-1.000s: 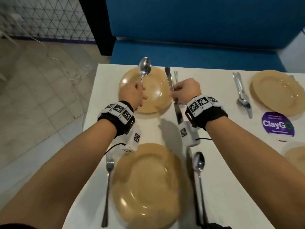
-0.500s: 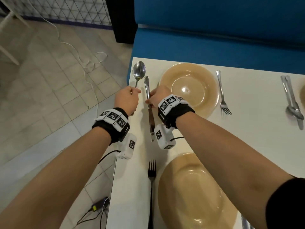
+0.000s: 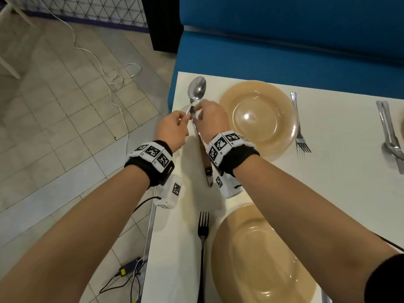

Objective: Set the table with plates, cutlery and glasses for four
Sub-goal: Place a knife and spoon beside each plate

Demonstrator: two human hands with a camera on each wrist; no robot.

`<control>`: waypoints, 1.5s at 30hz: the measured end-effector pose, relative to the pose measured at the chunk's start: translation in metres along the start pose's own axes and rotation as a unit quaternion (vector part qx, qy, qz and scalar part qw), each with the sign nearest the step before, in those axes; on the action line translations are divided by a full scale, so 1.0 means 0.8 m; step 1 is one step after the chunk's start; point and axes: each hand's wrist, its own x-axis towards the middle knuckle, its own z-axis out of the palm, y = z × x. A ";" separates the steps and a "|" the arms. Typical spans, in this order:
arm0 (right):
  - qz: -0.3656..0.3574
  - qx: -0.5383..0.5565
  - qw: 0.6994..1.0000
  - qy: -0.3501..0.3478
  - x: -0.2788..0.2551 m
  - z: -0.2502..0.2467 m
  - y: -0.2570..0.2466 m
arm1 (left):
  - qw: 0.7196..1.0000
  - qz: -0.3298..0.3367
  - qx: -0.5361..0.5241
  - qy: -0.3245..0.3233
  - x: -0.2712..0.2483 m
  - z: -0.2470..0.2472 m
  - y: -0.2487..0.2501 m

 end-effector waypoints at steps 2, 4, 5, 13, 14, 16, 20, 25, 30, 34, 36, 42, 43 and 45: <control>-0.101 0.002 0.994 0.032 0.006 -0.015 -0.010 | 1.000 0.015 0.017 -0.001 0.000 -0.004 0.002; -0.175 -0.100 0.979 -0.035 0.010 -0.030 -0.019 | 0.998 0.041 0.040 0.004 -0.002 -0.009 0.006; -0.193 -0.168 0.964 -0.074 0.012 -0.038 -0.022 | 0.998 0.052 0.043 0.007 -0.003 -0.012 0.008; -0.120 -0.220 0.962 -0.105 0.022 -0.069 -0.019 | 0.986 0.052 -0.146 0.068 -0.007 -0.032 0.016; -0.094 -0.182 0.975 -0.092 0.023 -0.069 -0.016 | 0.972 0.041 -0.219 0.078 -0.006 -0.034 0.017; -0.049 -0.087 0.992 -0.077 0.018 -0.065 -0.014 | 0.944 0.029 -0.319 0.080 -0.003 -0.035 0.019; -0.022 0.064 0.996 -0.058 0.002 -0.050 -0.025 | 0.937 0.042 -0.345 0.043 -0.001 -0.030 0.029; 0.035 0.020 0.997 -0.065 0.009 -0.032 -0.003 | 0.961 -0.015 -0.266 0.072 0.018 -0.035 0.010; 0.030 -0.125 0.982 -0.138 -0.003 0.003 0.014 | 0.987 -0.096 -0.130 0.016 0.032 -0.020 -0.019; 0.048 -0.110 0.985 -0.121 -0.009 0.015 0.016 | 0.990 -0.118 -0.075 -0.011 0.042 -0.003 -0.017; 0.052 -0.106 0.987 -0.106 -0.006 0.017 0.017 | 0.994 -0.109 -0.008 -0.015 0.048 0.000 -0.013; 0.043 -0.105 0.991 -0.065 0.015 0.021 0.015 | 0.994 -0.090 0.057 -0.010 0.069 0.006 0.005; 0.043 -0.109 0.991 -0.061 0.019 0.021 0.015 | 0.995 -0.083 0.062 -0.014 0.072 0.007 0.007; 0.044 -0.111 0.991 -0.057 0.027 0.022 0.014 | 0.995 -0.079 0.064 -0.014 0.076 0.009 0.010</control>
